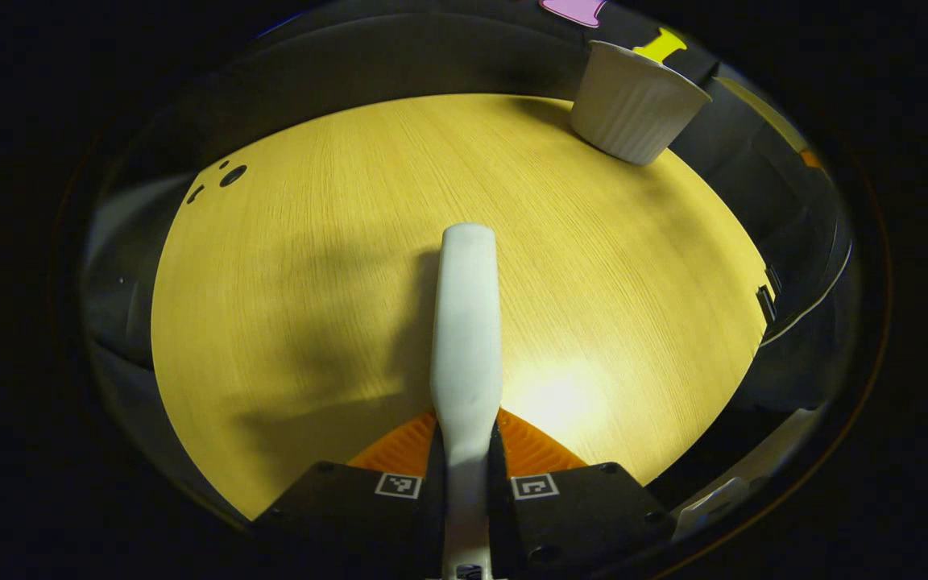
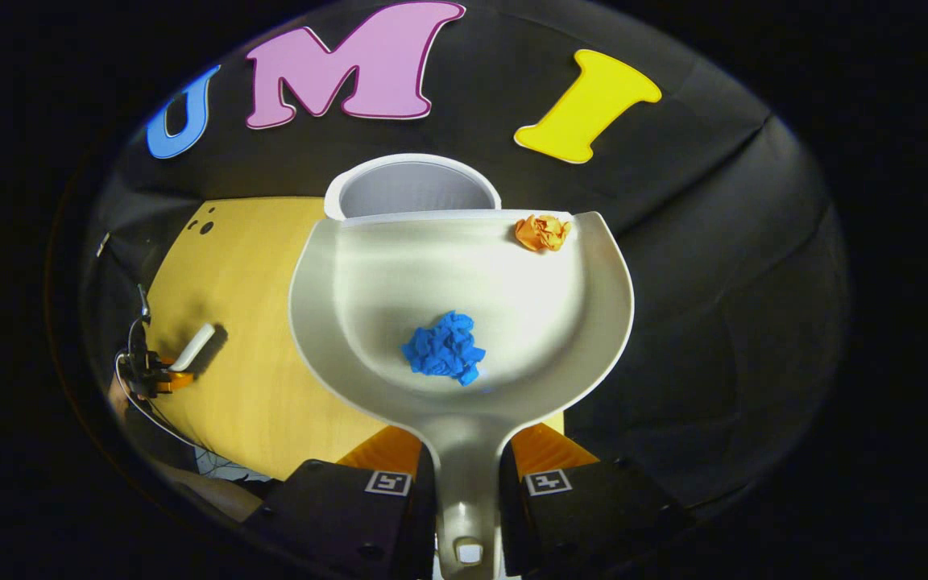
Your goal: Pick up the small broom and dustpan from the desktop, sweep the trash into the dustpan with the broom, and then empty the trash into the garbage bin.
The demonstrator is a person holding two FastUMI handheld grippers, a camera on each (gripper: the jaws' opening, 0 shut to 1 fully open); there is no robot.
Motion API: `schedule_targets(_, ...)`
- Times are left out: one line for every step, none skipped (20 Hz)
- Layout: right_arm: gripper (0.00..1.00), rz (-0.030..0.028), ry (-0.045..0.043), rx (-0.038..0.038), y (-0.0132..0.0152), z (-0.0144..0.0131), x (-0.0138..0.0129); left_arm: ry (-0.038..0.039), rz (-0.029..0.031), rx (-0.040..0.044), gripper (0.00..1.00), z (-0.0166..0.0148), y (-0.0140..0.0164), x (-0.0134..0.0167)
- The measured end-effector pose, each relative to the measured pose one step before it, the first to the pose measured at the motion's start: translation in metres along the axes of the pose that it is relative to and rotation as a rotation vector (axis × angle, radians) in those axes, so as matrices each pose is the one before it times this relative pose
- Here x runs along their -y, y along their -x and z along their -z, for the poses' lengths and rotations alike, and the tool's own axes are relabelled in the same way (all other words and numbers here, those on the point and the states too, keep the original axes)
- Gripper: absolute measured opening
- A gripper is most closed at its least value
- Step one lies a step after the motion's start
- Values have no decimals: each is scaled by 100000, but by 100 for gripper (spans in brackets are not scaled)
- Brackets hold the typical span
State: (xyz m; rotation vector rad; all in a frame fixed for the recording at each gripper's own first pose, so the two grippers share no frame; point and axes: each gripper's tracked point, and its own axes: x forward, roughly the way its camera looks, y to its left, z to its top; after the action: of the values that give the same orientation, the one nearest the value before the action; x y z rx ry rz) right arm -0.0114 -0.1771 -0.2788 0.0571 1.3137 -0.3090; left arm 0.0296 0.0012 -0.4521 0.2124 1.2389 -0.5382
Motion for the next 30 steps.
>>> schedule_targets(33, 1120, 782, -753, -227, -891, 551, -338, 138, 75, 26, 73, -154, -105)
schedule_targets(36, 1155, 866, -500, -301, -944, 532, -301, -22, -53, 26, -9, -120, -192)
schedule_targets(33, 1278, 837, -957, -232, -921, 585, -182, -52, -37, 26, 95, -142, -35)
schedule_targets(33, 1790, 1598, -905, -354, -750, 704, 251, 9, -175, 26, 83, -64, -28)
schedule_targets(36, 2317, 2097, -1157, 1, -714, 528, 558, 68, -99, 26, 183, -160, -62)
schedule_targets(36, 1616, 2421, -1409, -1064, -664, 584, 519, 235, -42, 26, 109, -51, -37)
schedule_targets(36, 1112, 2500, -1632, -119, -616, 289, 315, 246, -54, 26, 172, -183, -206)
schedule_targets(32, 442, 2201, -1768, -305, -590, 119, 66, -32, -63, 26, 89, -48, -161)
schedule_targets(34, 269, 2159, -1764, -329, -513, 2, -296, -155, -65, 26, 200, -134, -154)
schedule_targets(36, 543, 2329, -1693, -250, -394, 81, -49, -131, -70, 26, 131, -91, -131)
schedule_targets(40, 752, 2064, -1897, -188, -399, 94, 270, 100, -5, 26, 86, -75, -103)
schedule_targets(40, 783, 1249, -1098, -356, -484, -28, 479, 309, 149, 26, 72, -69, -134)
schedule_targets(40, 273, 667, -518, -290, -559, -115, 374, 236, 65, 26, 24, 14, -146)
schedule_targets(36, -363, 597, -1180, -310, -272, -235, 205, 215, 60, 26, 70, -171, -118)
schedule_targets(36, 20, 955, -1174, -217, -279, -186, 144, 160, 34, 26, 41, -56, -28)
schedule_targets(36, 330, 1741, -1468, -195, -255, -12, 14, 198, 56, 26, 30, -63, 5)
schedule_targets(36, 735, 2262, -1805, -134, -230, 40, -156, 130, -9, 26, 18, -17, 0)
schedule_targets(36, 554, 2178, -1893, -162, -280, 21, -264, -105, -81, 26, 12, -56, 33)
schedule_targets(40, 97, 2504, -2407, -158, -167, 3, -297, -21, -129, 26, 36, -30, 72)
schedule_targets(33, -195, 2784, -2785, 377, -1, 248, -184, -13, -254, 26, 86, -120, 49)
schedule_targets(33, -348, 2997, -2825, 352, -138, 267, -171, -16, -236, 26, -12, -19, -7)
schedule_targets(33, -374, 1925, -2992, 96, -330, 375, -22, -86, -146, 26, 37, 16, 58)
schedule_targets(33, -414, 889, -2372, -223, -517, 56, 205, -93, 20, 26, -32, -78, -3)
schedule_targets(36, -142, 217, -1608, 18, -479, 200, 612, -127, -35, 26, 36, -16, 17)
schedule_targets(36, 17, -455, -689, 100, -597, 200, 753, -100, -26, 26, -6, -17, 4)
schedule_targets(36, -635, -575, -652, 140, -544, 193, 695, -75, -14, 26, 82, -43, 31)
schedule_targets(36, -920, -556, -691, -2, -418, -43, 419, -52, -177, 26, -57, 42, -51)
schedule_targets(36, -1226, -335, -490, 51, 2, -113, 111, -122, -75, 26, -6, -18, -13)
schedule_targets(36, -878, -50, -726, 120, -214, -101, -36, -177, -85, 26, 4, -7, 28)
schedule_targets(36, -378, 464, -116, 4, -214, -17, -20, -155, -95, 26, -8, -2, 10)
